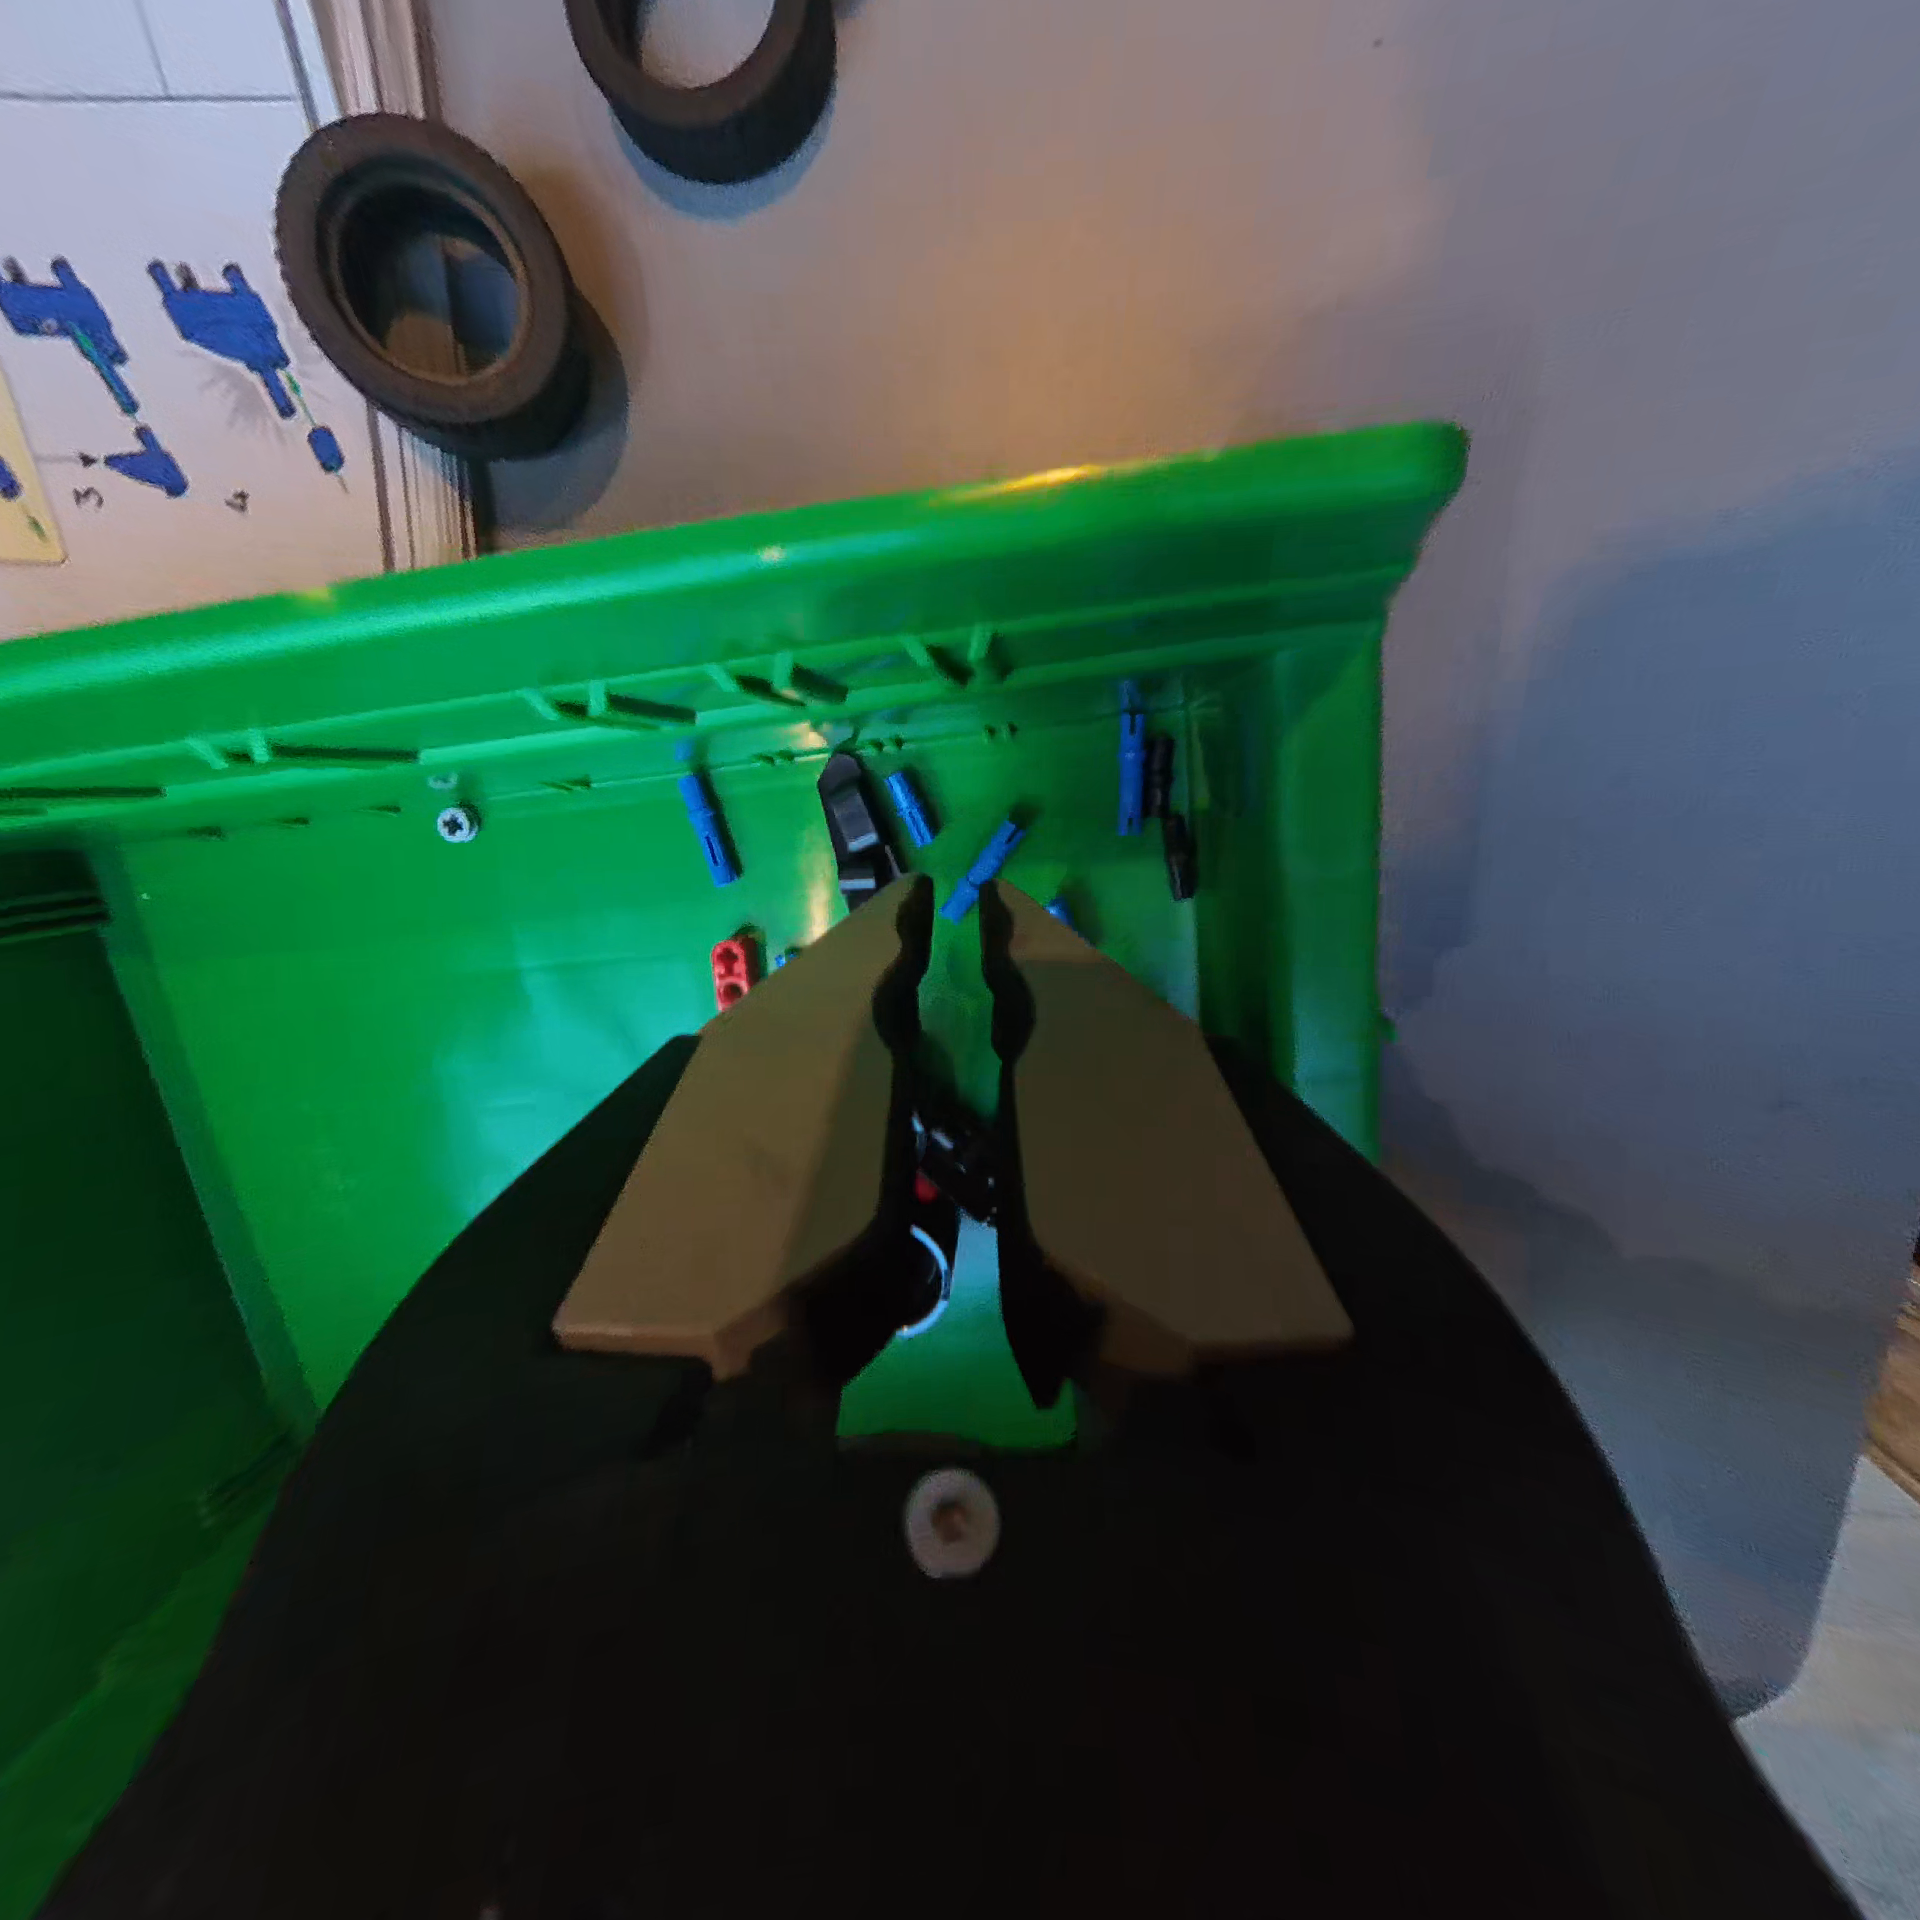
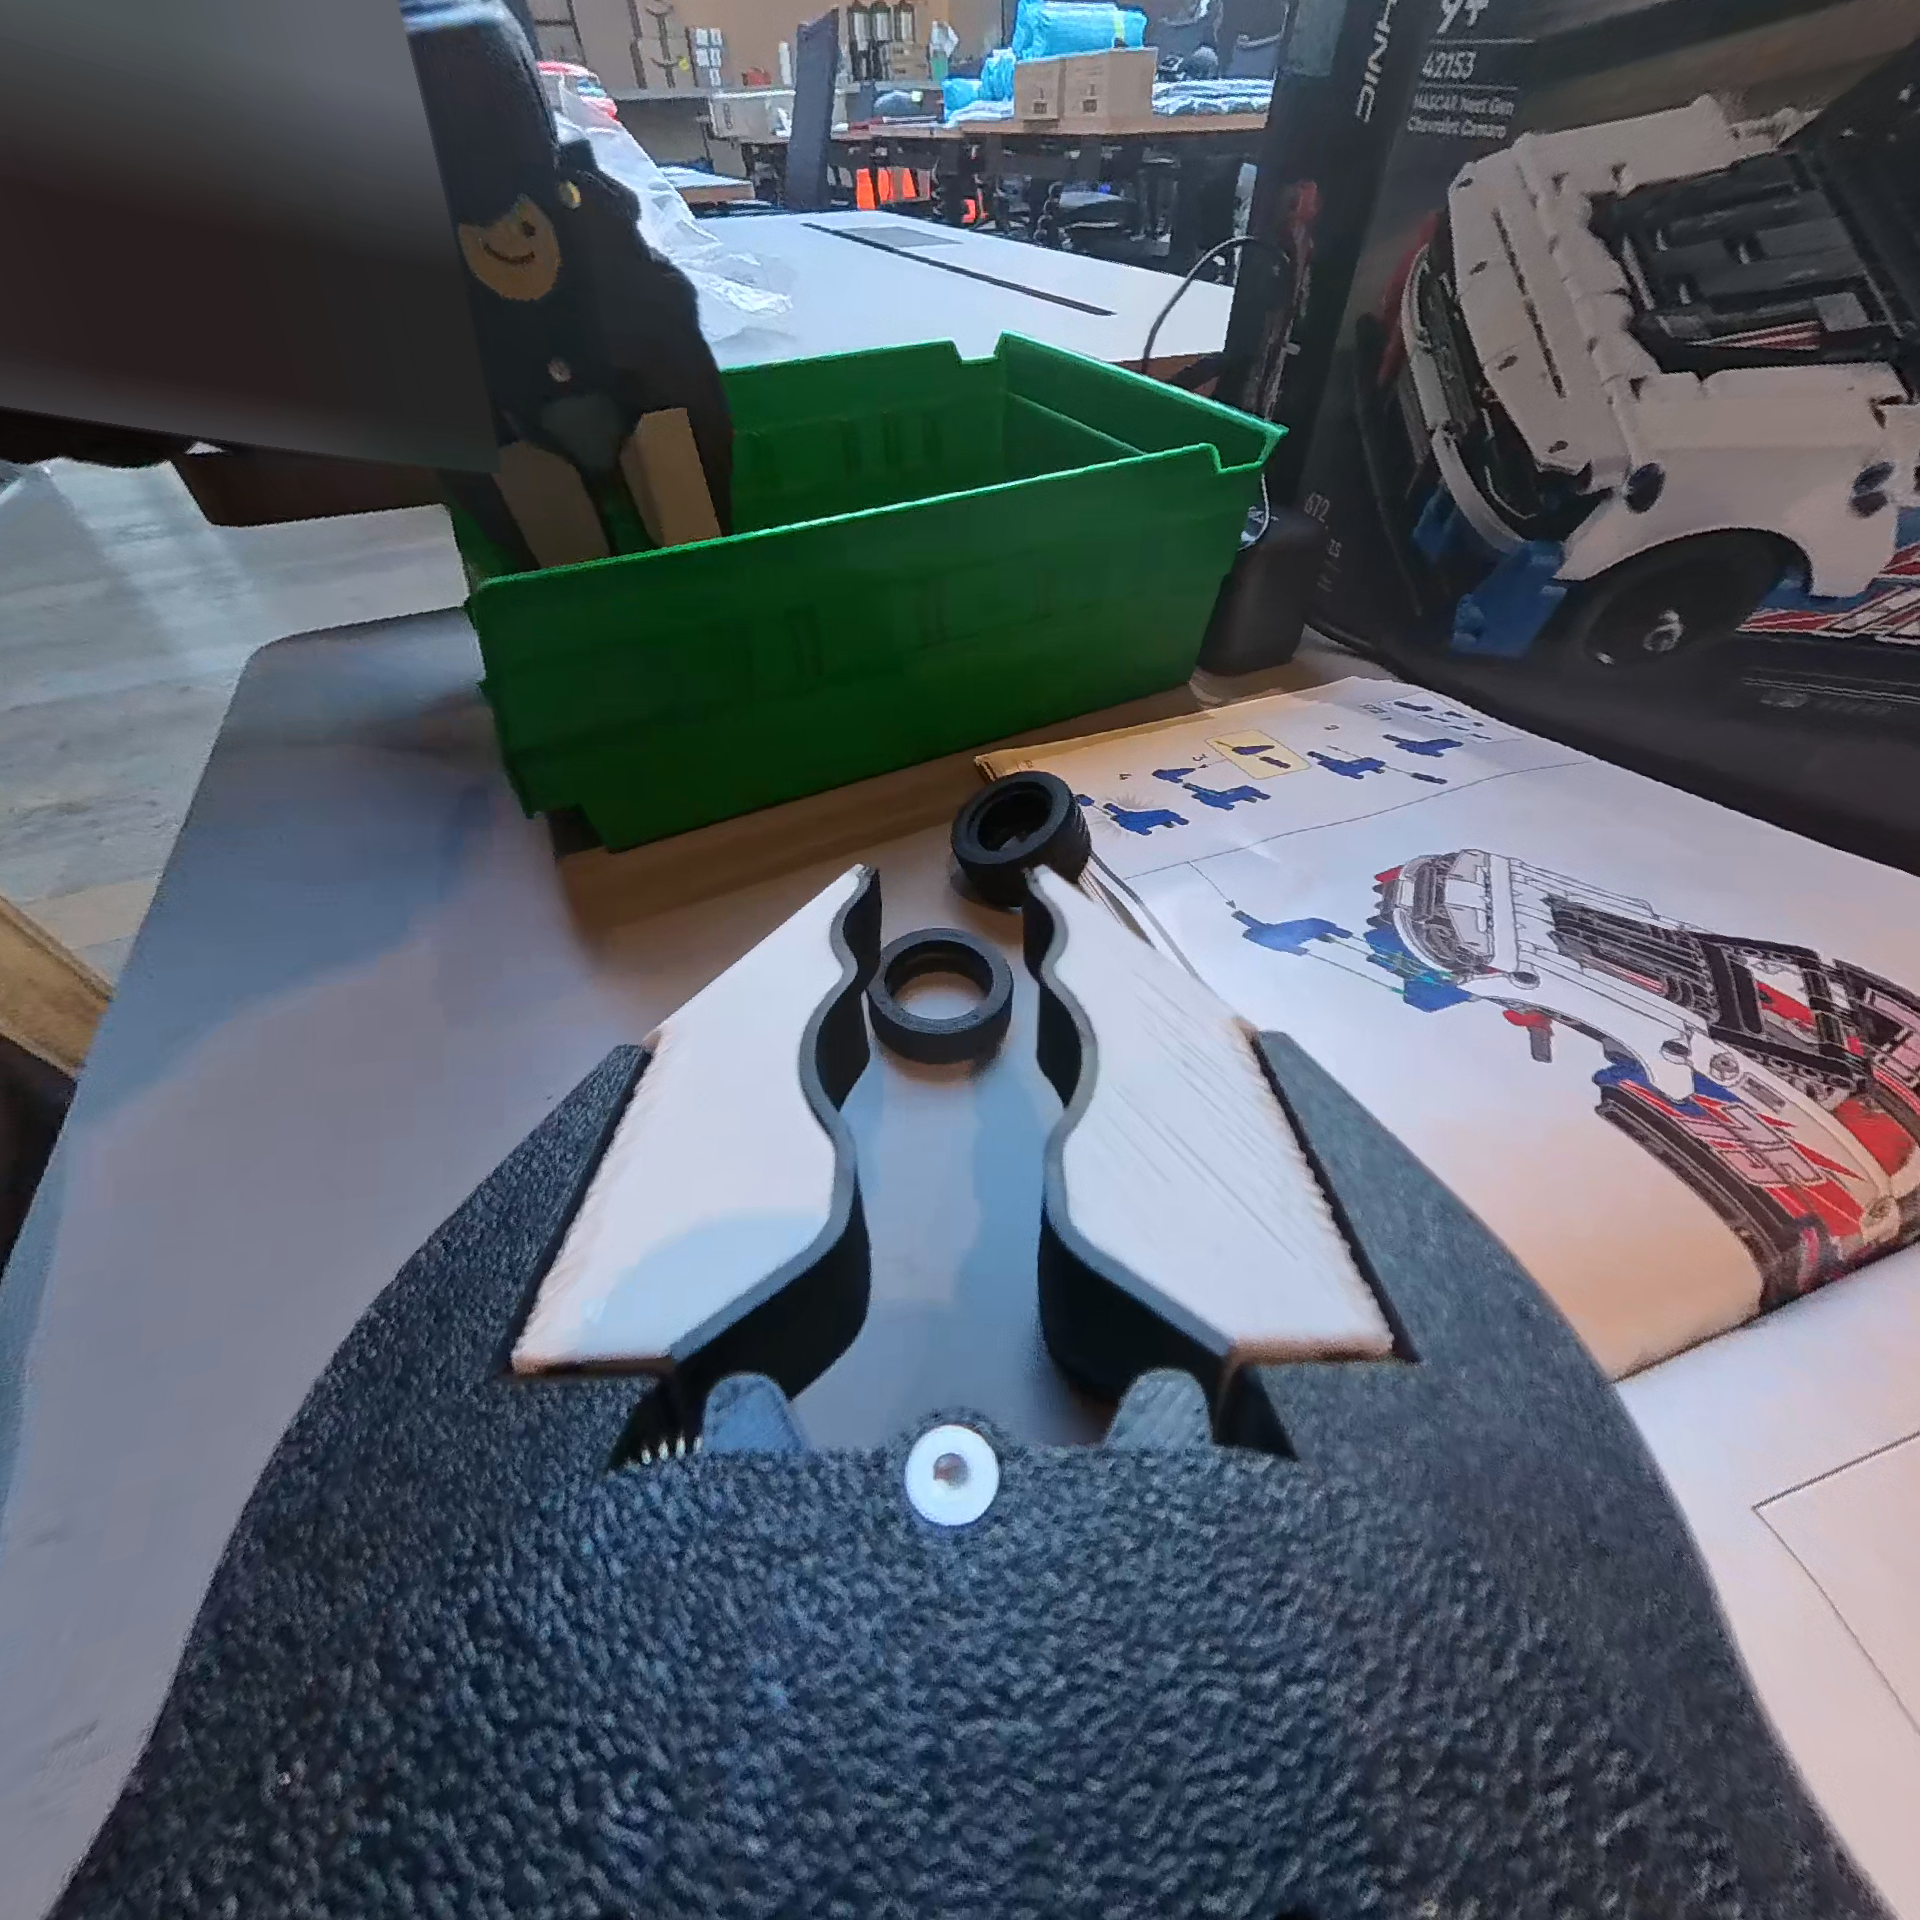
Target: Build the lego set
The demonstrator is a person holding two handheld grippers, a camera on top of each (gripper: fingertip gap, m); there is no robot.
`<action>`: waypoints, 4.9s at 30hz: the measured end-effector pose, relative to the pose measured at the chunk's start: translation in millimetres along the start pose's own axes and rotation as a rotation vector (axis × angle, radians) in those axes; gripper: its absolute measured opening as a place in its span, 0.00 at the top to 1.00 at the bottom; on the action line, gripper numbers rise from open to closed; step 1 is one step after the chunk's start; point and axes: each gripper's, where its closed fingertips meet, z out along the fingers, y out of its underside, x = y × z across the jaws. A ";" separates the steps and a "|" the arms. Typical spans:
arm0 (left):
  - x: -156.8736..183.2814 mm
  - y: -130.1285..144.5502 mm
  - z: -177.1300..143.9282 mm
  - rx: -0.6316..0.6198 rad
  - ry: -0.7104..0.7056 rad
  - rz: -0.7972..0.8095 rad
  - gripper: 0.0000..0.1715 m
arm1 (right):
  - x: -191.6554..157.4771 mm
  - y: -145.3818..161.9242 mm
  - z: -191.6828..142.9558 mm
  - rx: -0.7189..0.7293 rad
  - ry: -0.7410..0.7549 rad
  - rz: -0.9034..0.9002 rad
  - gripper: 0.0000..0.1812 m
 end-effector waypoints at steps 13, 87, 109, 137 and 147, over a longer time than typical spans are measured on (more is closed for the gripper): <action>4.8 10.5 11.1 -0.088 0.046 0.012 1.00 | -2.5 -3.8 -2.5 0.013 -0.002 -0.006 0.86; 48.3 -121.1 -46.8 0.430 -0.159 -0.671 0.88 | -11.7 -22.6 -13.3 0.055 0.062 -0.116 0.91; -64.3 3.2 4.5 0.003 -0.137 -0.582 0.91 | 14.3 -5.5 -9.6 0.029 0.116 -0.023 0.92; -67.9 -33.5 -85.3 0.302 -0.457 -0.694 0.99 | 8.5 -11.6 -13.2 0.048 0.101 -0.032 0.92; 32.4 -164.7 -56.3 0.652 -0.366 -0.687 0.99 | 5.3 -14.2 -13.6 0.051 0.097 -0.043 0.92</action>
